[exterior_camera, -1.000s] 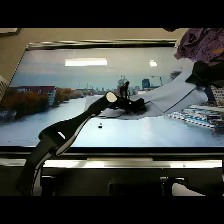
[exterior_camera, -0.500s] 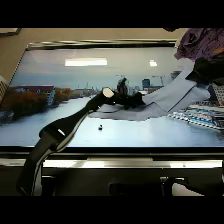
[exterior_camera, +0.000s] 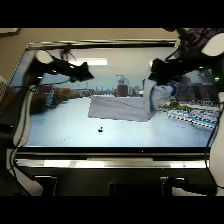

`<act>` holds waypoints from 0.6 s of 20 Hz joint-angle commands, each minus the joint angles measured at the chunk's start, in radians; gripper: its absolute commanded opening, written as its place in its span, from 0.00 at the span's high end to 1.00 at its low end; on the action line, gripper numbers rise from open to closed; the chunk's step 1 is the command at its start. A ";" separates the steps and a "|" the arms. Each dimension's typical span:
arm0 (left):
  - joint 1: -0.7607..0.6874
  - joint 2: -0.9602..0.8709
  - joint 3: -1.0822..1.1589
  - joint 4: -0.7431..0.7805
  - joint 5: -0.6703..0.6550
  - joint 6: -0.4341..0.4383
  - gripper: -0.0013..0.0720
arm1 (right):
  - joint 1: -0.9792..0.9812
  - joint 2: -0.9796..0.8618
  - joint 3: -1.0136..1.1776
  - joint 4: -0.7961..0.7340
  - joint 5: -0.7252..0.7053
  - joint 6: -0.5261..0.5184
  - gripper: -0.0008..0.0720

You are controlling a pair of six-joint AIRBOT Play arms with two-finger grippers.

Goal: Fold the clothes and pants, and hang the long-sleeved shirts on hangers.

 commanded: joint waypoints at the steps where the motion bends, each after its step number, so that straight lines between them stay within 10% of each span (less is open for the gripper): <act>1: 0.182 0.113 0.000 0.072 -0.122 -0.010 0.96 | 0.156 -0.068 0.001 -0.020 -0.079 0.074 0.94; 12: 0.366 0.170 -0.042 0.072 -0.175 -0.002 0.96 | 0.357 -0.304 0.001 0.083 -0.293 0.134 0.94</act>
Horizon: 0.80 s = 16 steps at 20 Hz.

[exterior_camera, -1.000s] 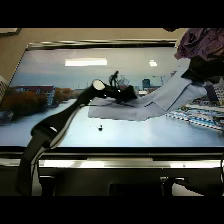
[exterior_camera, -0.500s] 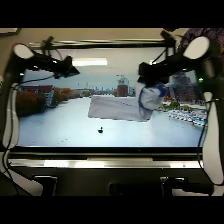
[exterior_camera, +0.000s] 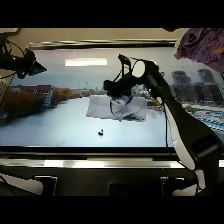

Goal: Fold the clothes and pants, and hang the long-sleeved shirts on hangers.

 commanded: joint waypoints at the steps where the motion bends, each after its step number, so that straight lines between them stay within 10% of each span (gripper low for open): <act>1: 0.017 0.005 -0.026 0.003 -0.013 0.005 0.96 | 0.024 -0.060 0.001 0.070 -0.079 0.011 0.94; 4: 0.018 0.005 -0.028 0.003 -0.013 0.006 0.96 | 0.024 -0.080 0.001 0.109 -0.106 0.006 0.91; 8: 0.018 0.004 -0.028 0.005 -0.013 0.012 0.96 | 0.023 -0.071 0.002 0.272 -0.120 -0.075 0.43; 16: 0.017 0.005 -0.028 0.011 -0.013 0.008 0.95 | -0.184 0.101 0.117 0.208 -0.043 -0.148 0.40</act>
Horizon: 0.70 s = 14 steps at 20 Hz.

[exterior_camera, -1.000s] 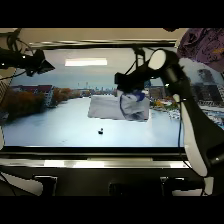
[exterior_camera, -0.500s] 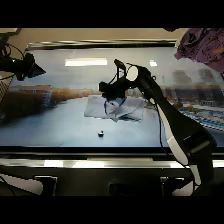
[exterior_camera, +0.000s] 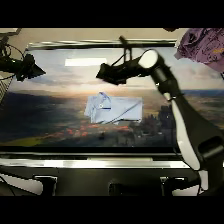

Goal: Fold the clothes and pants, and hang the long-sleeved shirts on hangers.

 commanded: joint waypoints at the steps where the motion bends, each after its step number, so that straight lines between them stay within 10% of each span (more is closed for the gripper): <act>1: 0.001 0.000 0.000 0.001 0.000 -0.002 0.95 | -0.188 0.081 0.030 -0.075 0.106 -0.027 0.36; 5: 0.001 0.001 0.000 0.001 0.000 -0.002 0.95 | -0.495 0.086 -0.028 -0.071 0.288 -0.130 0.32; 14: 0.001 0.000 0.000 0.002 0.001 0.002 0.95 | -0.628 0.051 -0.678 0.215 0.142 -0.420 0.31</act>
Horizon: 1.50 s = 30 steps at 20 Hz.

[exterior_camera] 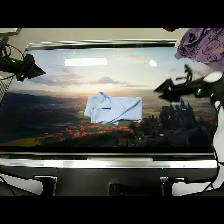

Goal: Fold the clothes and pants, and hang the long-sleeved shirts on hangers.

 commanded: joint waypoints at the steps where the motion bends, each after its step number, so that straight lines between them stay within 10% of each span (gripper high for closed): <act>1: 0.001 0.000 0.000 0.001 0.002 0.003 0.95 | -0.002 -0.034 -0.205 0.110 -0.058 -0.132 0.31; 11: 0.001 -0.010 0.000 0.003 0.002 0.003 0.95 | 0.161 -0.181 -0.233 0.155 -0.172 -0.176 0.34; 16: 0.001 -0.012 0.000 0.004 0.005 0.003 0.95 | 0.179 -0.173 -0.215 0.233 -0.185 -0.175 0.94; 17: 0.001 -0.012 0.000 0.004 0.005 0.003 0.95 | 0.179 -0.167 -0.190 0.249 -0.171 -0.174 0.94; 30: 0.001 -0.012 0.000 0.004 0.004 0.003 0.95 | 0.117 -0.136 0.534 -0.022 -0.161 0.404 0.94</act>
